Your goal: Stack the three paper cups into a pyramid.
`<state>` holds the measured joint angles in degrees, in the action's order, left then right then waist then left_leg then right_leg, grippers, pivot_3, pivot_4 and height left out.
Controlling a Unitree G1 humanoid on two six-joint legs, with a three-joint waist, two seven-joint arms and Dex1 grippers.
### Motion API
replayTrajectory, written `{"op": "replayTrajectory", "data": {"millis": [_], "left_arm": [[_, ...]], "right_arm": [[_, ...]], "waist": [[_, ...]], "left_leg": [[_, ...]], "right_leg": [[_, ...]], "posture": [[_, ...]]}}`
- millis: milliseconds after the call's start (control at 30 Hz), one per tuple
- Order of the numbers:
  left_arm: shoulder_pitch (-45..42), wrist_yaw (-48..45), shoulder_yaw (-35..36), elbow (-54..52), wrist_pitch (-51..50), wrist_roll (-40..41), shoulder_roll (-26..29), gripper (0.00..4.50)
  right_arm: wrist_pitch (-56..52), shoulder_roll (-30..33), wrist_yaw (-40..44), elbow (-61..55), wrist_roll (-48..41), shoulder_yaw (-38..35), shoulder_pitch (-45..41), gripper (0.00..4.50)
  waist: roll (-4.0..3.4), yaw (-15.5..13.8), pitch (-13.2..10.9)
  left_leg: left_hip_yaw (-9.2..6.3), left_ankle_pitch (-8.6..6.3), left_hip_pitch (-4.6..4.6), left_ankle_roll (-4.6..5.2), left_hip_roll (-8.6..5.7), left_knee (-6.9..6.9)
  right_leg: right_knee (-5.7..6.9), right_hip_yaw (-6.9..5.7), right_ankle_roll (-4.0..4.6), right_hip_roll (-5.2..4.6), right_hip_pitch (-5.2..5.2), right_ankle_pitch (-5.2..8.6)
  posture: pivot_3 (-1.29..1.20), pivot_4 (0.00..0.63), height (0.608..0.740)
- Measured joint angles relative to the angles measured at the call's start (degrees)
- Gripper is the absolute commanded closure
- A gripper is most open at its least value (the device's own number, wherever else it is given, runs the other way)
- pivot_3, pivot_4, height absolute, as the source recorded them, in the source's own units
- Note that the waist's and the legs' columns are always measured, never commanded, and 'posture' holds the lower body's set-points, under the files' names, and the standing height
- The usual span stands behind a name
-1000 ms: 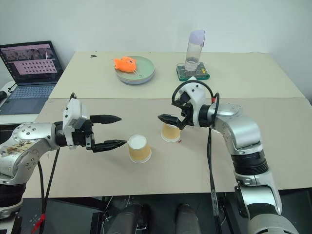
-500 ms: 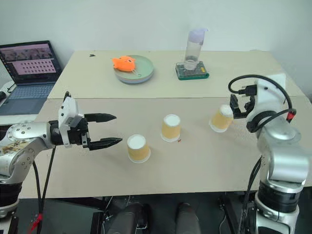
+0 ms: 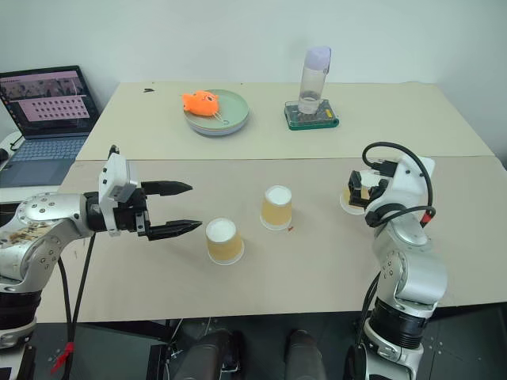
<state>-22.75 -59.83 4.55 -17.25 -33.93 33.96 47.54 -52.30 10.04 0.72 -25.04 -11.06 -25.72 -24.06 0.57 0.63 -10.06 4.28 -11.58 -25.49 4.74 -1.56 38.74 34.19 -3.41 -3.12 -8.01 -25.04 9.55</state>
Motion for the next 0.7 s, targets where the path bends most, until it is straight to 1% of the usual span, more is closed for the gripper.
{"op": "replayTrajectory", "data": {"millis": [233,433,567,700], "left_arm": [[-0.5,0.0,0.0,0.0,0.0,0.0,0.0,0.0],[-1.0,0.1,0.0,0.0,-0.1,0.0,0.0,0.0],[-1.0,0.2,0.0,0.0,-0.1,0.0,0.0,0.0],[-1.0,0.3,0.1,0.0,-0.3,0.0,0.0,0.0]], "right_arm": [[4.9,-0.1,-0.8,5.1,0.4,1.7,2.1,0.01],[9.1,0.2,-0.8,7.6,1.7,6.4,2.2,0.01],[12.0,1.4,-0.8,9.2,3.2,9.6,2.2,0.01],[13.2,1.5,-0.8,10.0,3.1,10.1,2.3,0.01]], "waist": [[0.0,0.2,0.0],[0.0,0.4,0.0],[0.01,0.4,0.0],[0.05,0.2,0.0]], "left_leg": [[0.12,0.02,0.03,0.05,0.22,-0.02],[0.43,-0.1,0.21,0.22,0.41,-0.03],[0.48,-0.16,0.24,0.12,0.43,-0.03],[0.48,-0.2,0.26,0.05,0.44,-0.03]], "right_leg": [[0.01,0.26,0.02,0.31,-0.06,0.0],[0.02,0.56,0.01,0.46,-0.08,0.01],[0.02,0.6,0.02,0.47,-0.08,0.0],[0.02,0.61,0.14,0.47,-0.07,-0.08]], "posture": [[0.0,0.15,0.74],[0.0,0.15,0.74],[0.0,0.15,0.74],[0.0,0.15,0.74]]}}
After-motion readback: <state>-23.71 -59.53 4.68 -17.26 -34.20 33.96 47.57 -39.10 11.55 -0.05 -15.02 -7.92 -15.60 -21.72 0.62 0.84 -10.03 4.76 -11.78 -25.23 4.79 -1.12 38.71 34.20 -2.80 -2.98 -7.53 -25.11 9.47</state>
